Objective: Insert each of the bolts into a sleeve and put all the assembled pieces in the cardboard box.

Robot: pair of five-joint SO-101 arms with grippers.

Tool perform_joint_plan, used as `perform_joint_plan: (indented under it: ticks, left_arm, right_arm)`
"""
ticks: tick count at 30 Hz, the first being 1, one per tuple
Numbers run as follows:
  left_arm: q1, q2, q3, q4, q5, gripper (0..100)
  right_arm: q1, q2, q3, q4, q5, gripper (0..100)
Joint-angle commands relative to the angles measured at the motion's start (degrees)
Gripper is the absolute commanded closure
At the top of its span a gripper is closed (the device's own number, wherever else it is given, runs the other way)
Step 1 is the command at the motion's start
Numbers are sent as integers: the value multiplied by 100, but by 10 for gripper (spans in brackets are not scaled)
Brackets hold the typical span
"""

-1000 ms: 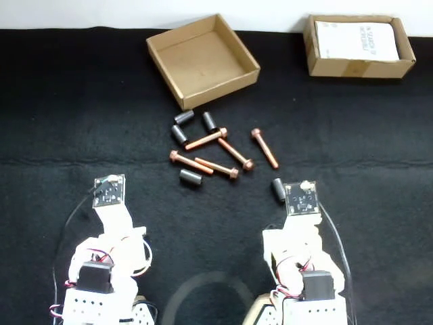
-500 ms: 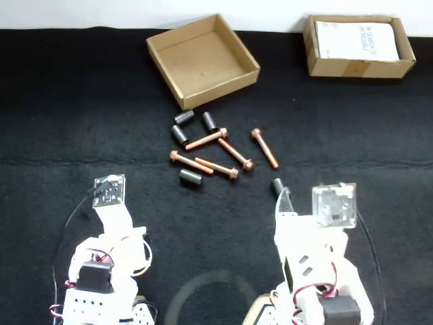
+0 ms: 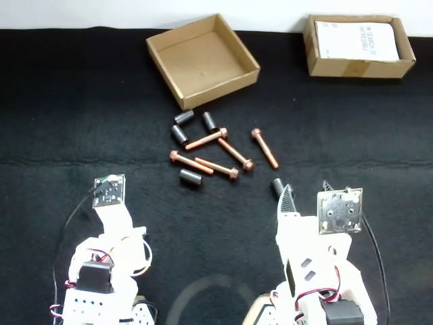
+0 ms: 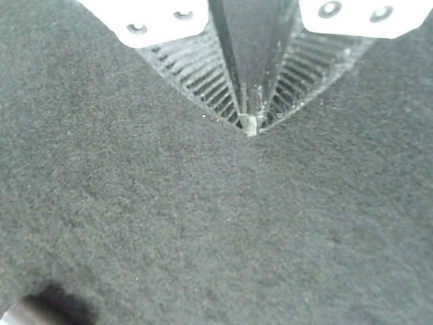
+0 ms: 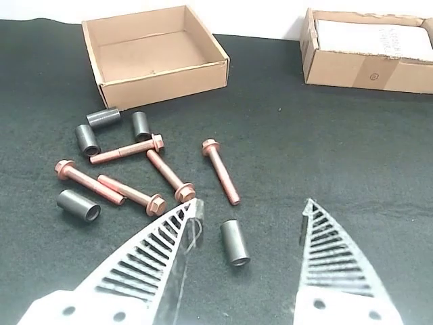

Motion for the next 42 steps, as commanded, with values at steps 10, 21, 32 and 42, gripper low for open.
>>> perform_joint_plan:
  ticks: [10,21,32,42]
  left_arm:
    - [48,-31,-136,-299,-9,980]
    - [-277,-31,-989,-334,-9,980]
    - [-435,2132,-3864,141,-1152,979]
    - [-338,5877,-6167,853,-1160,979]
  right_arm:
    - [-40,-31,4,1596,-26,770]
    - [382,13,-40,1578,0,770]
    - [998,2879,-1473,1596,879,770]
    - [998,5974,-3582,2747,835,770]
